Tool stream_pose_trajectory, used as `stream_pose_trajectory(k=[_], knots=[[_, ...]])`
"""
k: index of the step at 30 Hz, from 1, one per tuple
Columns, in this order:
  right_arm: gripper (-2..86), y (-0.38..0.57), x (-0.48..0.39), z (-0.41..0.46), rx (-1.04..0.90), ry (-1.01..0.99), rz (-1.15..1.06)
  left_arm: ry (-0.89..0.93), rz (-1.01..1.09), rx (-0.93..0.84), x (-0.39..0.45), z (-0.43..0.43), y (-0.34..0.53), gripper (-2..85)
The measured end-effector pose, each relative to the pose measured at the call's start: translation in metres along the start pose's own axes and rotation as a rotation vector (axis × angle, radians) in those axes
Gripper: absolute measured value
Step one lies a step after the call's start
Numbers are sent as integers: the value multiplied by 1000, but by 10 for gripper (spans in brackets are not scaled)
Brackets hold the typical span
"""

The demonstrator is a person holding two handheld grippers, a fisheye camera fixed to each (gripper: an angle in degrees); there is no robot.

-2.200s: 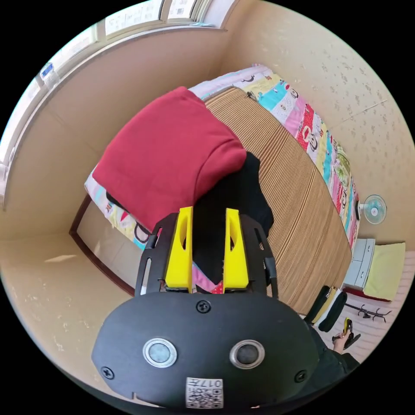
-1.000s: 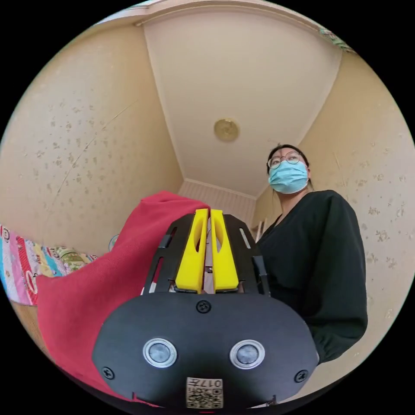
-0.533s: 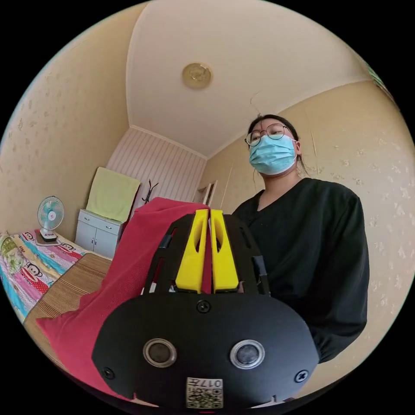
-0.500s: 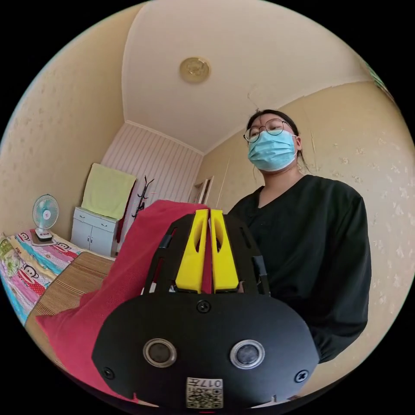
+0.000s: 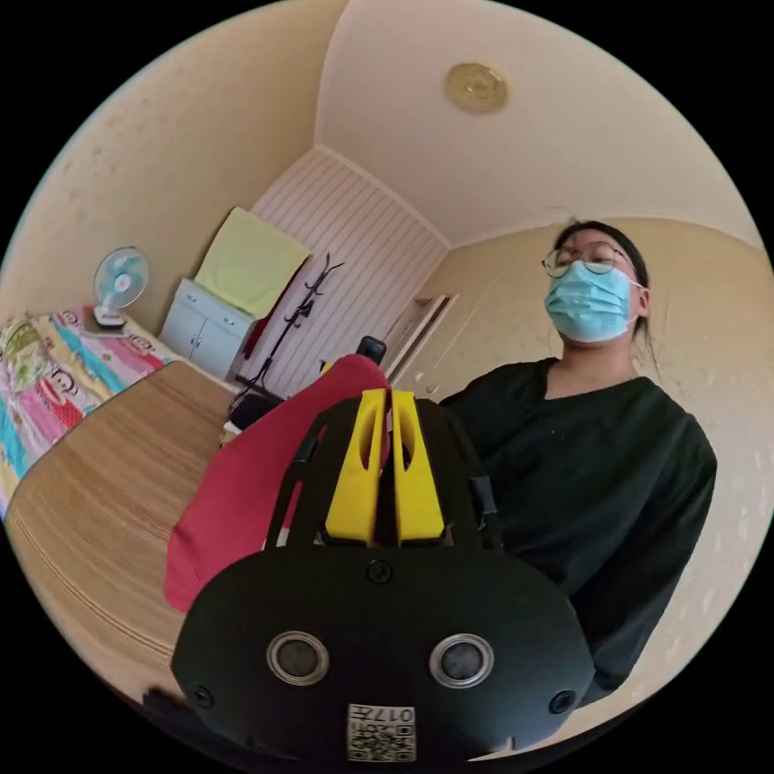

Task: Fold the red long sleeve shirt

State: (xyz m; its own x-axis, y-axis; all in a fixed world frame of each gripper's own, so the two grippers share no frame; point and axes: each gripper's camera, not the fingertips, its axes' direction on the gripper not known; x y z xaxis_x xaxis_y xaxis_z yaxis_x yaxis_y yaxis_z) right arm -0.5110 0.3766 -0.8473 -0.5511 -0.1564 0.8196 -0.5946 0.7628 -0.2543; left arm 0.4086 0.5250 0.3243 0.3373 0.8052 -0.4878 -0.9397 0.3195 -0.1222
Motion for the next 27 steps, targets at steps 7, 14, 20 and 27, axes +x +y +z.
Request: stream_pose_trajectory(k=[7,14,20,27], knots=[[37,28,70,33,-204,213,207,-197,-155,34,-23,10,-22,72],[42,-12,85,63,-254,253,68,-532,-10,-82,-11,77,-93,150],[48,-24,107,61,-271,325,-61,-394,141,11,-37,69,-138,78],[73,34,203,-29,12,135,99,-348,137,150,-75,19,-198,56]])
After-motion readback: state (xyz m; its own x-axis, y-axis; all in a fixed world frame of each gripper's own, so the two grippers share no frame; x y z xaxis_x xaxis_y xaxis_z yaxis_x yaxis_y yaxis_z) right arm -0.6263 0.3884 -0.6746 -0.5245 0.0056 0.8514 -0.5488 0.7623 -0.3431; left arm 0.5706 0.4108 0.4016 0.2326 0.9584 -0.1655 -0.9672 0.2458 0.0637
